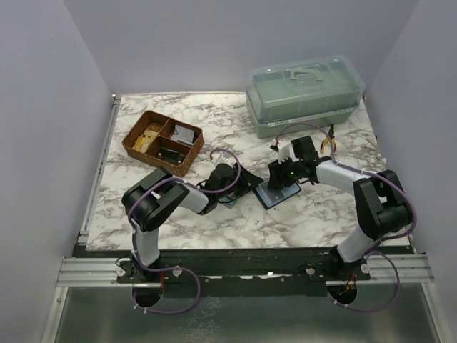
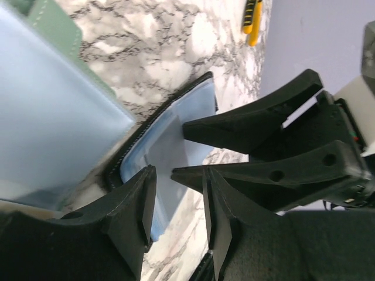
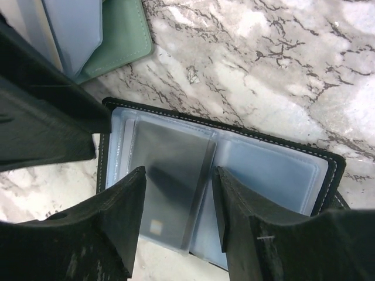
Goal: Take the credit cards out of the card holder
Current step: Remove the credit card from the card holder.
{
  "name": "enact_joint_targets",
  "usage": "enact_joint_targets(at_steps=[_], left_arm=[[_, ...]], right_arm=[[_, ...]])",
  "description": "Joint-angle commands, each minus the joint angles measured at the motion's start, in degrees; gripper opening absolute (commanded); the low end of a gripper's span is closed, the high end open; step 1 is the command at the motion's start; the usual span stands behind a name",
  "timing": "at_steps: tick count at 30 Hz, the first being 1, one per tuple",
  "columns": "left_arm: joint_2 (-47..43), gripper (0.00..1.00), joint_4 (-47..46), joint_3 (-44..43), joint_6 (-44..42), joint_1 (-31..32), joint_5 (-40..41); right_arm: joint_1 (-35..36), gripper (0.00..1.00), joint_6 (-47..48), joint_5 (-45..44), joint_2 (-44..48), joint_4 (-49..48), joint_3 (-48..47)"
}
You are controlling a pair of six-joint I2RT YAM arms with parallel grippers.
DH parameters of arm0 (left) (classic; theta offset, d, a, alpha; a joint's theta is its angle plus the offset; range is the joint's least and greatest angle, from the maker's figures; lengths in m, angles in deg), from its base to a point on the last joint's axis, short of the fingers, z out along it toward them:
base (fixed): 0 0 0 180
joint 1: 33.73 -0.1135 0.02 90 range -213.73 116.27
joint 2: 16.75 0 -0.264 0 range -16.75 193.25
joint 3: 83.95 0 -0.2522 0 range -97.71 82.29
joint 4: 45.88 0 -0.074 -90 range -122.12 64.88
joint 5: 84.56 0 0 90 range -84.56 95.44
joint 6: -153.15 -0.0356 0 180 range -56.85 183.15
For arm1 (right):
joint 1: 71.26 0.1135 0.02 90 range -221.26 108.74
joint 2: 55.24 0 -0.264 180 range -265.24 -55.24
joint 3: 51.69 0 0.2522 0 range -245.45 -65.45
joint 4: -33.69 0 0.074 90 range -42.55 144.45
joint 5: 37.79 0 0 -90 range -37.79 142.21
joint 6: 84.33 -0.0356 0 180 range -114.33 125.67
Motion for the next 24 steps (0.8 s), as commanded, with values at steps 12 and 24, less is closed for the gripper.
enact_joint_targets(at_steps=[12,24], left_arm=[[3.7,0.43,21.0,-13.7,-19.6,-4.3,-9.9],[7.1,0.37,31.7,-21.6,-24.6,-4.5,-11.8]], right_arm=[[-6.3,0.54,5.9,16.7,0.6,7.1,-1.3],[-6.3,0.37,5.9,13.0,-2.0,8.5,-2.2]])
